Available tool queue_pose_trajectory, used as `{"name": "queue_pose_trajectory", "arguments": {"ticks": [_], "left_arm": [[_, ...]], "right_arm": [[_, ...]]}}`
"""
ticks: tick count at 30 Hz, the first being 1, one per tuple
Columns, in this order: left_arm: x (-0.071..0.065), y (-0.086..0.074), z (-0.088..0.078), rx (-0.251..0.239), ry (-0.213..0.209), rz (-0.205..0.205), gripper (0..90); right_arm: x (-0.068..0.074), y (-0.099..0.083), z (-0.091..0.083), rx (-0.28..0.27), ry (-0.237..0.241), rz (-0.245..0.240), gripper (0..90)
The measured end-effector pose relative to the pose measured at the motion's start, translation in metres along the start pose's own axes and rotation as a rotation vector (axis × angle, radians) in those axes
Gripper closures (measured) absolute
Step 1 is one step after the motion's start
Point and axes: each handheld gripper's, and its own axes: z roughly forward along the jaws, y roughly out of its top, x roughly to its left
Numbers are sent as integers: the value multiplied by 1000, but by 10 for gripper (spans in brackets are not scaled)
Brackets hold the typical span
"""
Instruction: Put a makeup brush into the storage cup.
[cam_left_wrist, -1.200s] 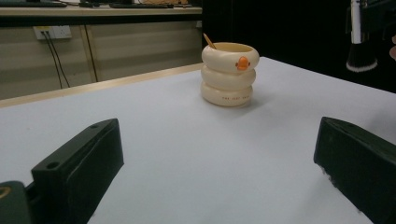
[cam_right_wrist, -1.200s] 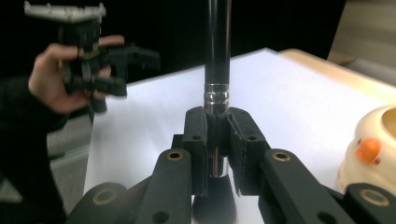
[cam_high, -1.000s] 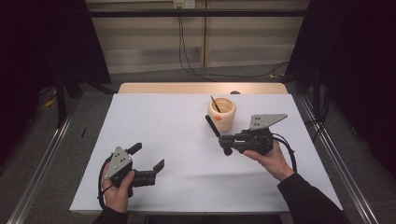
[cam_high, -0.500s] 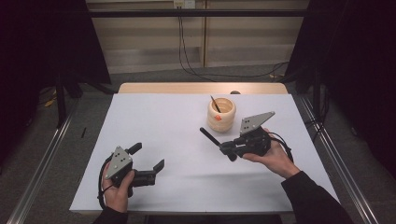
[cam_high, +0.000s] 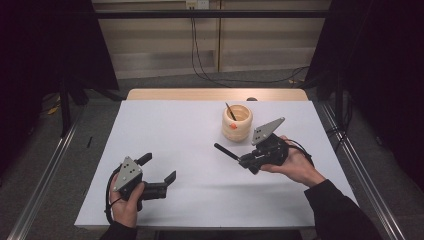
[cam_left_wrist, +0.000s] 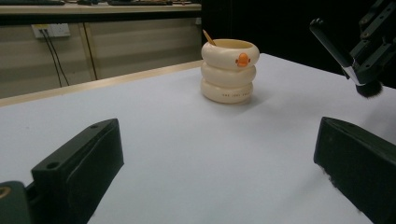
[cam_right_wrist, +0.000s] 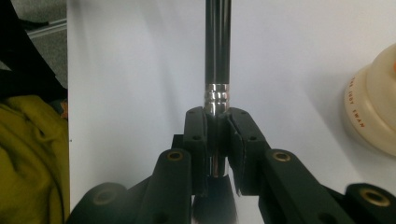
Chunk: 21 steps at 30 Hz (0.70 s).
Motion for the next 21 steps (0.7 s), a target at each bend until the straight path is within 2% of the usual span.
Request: {"name": "queue_pose_trajectory", "arguments": {"ticks": [8, 10, 17, 21], "left_arm": [[0, 0, 0, 9, -6, 9, 15], [0, 0, 0, 12, -8, 11, 17], [0, 0, 0, 15, -8, 12, 13], [-1, 0, 0, 14, -24, 4, 13]], "right_arm": [[-3, 6, 4, 91, -3, -12, 781], [-3, 8, 5, 100, -19, -15, 781], [-3, 7, 9, 153, -8, -10, 781], [-3, 6, 8, 148, -7, -10, 781]]}}
